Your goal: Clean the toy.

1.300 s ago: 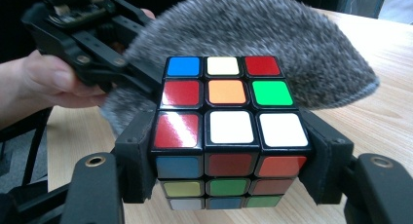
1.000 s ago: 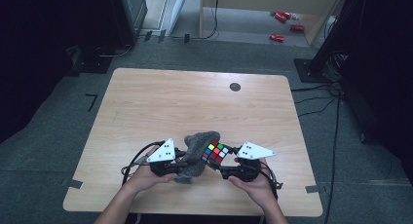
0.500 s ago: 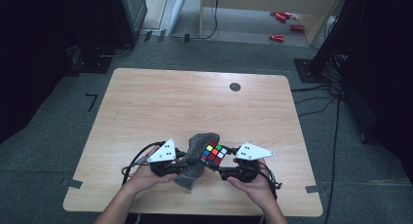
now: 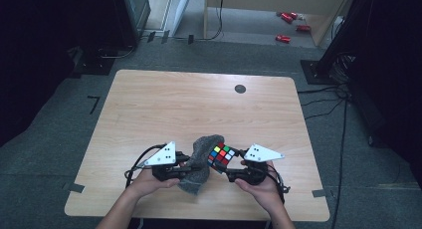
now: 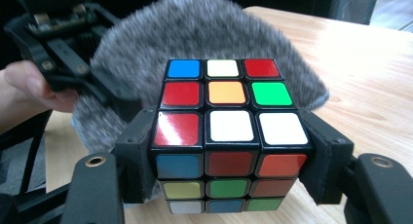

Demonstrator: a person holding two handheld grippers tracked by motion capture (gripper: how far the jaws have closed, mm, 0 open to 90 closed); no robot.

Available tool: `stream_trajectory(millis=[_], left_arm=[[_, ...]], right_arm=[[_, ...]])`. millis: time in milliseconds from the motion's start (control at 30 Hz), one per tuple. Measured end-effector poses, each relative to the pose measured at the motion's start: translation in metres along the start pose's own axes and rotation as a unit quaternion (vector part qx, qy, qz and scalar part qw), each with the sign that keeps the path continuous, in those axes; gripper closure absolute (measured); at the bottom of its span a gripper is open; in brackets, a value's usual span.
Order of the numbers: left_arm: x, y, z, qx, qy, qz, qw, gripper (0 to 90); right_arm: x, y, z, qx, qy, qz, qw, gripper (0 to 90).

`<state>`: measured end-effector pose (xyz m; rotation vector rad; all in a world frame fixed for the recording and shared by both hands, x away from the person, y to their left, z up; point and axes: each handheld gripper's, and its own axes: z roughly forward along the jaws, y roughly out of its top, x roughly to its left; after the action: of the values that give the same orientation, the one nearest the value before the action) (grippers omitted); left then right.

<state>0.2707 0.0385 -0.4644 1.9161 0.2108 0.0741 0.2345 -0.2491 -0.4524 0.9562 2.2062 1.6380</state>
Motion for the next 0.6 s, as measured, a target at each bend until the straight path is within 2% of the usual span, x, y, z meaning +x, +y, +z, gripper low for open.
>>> stream_trajectory(millis=[67, 133, 267, 367, 467, 600], left_arm=[[0.0, -0.002, 0.003, 0.012, 0.0, 0.002, 0.9999, 76.3], [0.0, -0.002, 0.002, 0.011, -0.002, 0.003, 0.9999, 76.1], [0.0, 0.003, -0.005, -0.022, -0.019, -0.006, 0.9996, 75.3], [0.002, 0.005, -0.009, -0.039, -0.017, -0.017, 0.9989, 74.4], [0.005, 0.001, -0.007, -0.026, -0.014, -0.025, 0.9992, 74.2], [0.003, -0.002, -0.002, -0.01, -0.027, -0.019, 0.9994, 74.2]], right_arm=[[0.0, 0.001, -0.001, -0.003, -0.002, 0.0, 1.0, 34.2], [-0.001, 0.0, -0.001, -0.002, -0.001, 0.002, 1.0, 34.3], [-0.003, -0.002, 0.001, 0.002, 0.008, 0.007, 0.9999, 34.3], [-0.001, -0.004, 0.004, 0.009, 0.01, 0.004, 0.9999, 34.3], [0.002, -0.003, 0.005, 0.009, 0.008, -0.002, 0.9999, 34.3], [0.002, 0.0, 0.002, 0.003, 0.006, -0.003, 1.0, 34.3]])
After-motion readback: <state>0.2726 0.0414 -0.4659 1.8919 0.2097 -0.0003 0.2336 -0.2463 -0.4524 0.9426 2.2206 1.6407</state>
